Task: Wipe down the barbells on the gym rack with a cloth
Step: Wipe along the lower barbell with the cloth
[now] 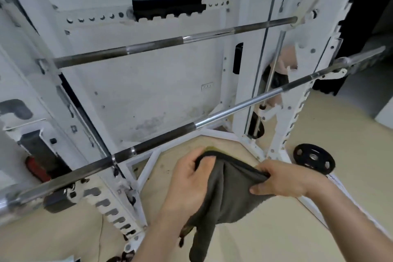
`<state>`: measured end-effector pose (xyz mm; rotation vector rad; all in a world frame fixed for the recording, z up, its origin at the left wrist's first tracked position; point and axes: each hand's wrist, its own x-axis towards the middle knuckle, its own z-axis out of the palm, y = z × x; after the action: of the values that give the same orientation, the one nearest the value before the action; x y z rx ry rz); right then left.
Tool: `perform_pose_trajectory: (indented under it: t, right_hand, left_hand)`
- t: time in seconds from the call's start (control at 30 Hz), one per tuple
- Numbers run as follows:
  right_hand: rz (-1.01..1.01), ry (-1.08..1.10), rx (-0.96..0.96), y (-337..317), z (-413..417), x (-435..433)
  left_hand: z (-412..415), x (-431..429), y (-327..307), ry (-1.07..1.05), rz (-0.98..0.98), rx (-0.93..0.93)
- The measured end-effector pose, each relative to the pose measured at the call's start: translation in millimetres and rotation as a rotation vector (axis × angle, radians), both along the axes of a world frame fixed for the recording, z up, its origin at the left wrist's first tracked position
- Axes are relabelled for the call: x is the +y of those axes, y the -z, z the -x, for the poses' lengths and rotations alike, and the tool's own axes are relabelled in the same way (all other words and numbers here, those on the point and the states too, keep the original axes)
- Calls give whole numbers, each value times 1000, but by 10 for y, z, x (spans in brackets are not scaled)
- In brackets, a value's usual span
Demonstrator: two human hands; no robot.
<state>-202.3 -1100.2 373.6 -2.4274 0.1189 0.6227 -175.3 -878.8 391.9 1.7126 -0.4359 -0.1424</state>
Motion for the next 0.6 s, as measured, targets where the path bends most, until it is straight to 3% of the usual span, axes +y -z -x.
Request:
perform_pose_trajectory:
  t: [0.13, 0.27, 0.37, 0.43, 0.5, 0.6]
  right_hand:
    - [50, 164, -42, 293, -60, -480]
    - [-523, 551, -215, 337, -119, -659]
    - [-808, 713, -221, 229, -291, -669]
    - [-814, 715, -210, 194, -476, -631]
    - [-702, 619, -197, 193, -670, -584]
    - [-644, 464, -181, 198, -908, -574]
  left_hand:
    - [-278, -237, 289, -176, -29, 77]
    - [-624, -329, 559, -46, -152, 124]
    - [-801, -436, 813, 216, -573, 121]
    - [-879, -582, 942, 303, -700, 32]
    - [-972, -712, 955, 244, -641, -47]
    - [-1258, -671, 822, -122, -629, -403]
